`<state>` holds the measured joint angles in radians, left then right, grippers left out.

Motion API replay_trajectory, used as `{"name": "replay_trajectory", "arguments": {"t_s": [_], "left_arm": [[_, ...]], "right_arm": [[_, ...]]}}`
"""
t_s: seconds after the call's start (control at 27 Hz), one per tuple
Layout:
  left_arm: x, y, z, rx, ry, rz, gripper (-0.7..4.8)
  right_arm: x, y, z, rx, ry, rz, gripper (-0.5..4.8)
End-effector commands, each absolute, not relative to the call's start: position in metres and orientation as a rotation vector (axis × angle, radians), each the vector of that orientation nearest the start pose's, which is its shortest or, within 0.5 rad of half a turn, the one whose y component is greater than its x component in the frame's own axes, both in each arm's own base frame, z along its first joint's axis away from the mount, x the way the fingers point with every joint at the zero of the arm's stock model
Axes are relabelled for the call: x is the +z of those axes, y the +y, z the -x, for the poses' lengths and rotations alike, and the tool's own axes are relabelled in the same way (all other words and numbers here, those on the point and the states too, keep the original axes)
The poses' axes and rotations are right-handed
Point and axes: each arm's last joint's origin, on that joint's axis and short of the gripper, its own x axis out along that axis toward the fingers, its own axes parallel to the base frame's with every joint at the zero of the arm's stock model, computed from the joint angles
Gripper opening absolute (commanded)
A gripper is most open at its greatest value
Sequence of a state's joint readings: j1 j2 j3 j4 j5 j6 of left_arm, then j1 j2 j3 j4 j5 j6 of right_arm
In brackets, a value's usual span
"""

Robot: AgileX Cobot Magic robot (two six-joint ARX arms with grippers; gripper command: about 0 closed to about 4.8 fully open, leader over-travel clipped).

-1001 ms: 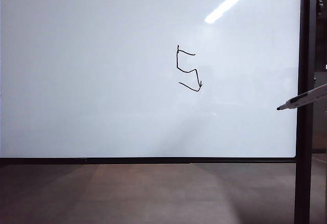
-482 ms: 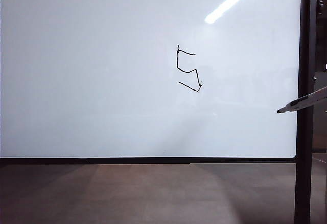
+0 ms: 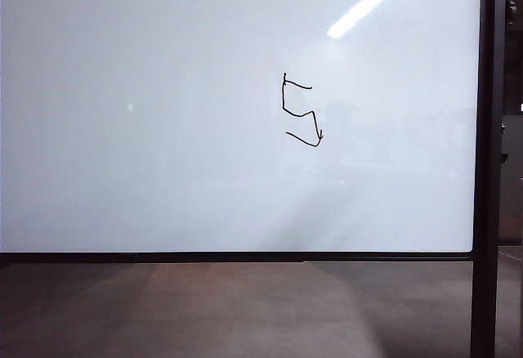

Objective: Reach to the right to find the marker pen, pick it up, and write the number 5 on the whiteboard.

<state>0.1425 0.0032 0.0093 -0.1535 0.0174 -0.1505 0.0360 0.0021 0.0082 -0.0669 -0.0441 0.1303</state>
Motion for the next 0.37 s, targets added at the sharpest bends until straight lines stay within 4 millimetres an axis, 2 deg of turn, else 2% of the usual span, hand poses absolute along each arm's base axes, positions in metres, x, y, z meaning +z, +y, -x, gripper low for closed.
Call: {"name": "replay_trajectory", "arguments": {"t_s": [0.04, 0.37], "left_arm": [[0.1518, 0.0131, -0.0955, 0.164, 0.133, 0.153, -0.04], [0.1518, 0.0129, -0.0956, 0.16, 0.133, 0.153, -0.04]], "right_arm": [[0.1604, 0.0043, -0.0973, 0.072, 0.051, -0.131, -0.05], [0.1603, 0.0028, -0.0973, 0.059, 0.051, -0.132, -0.05]]}}
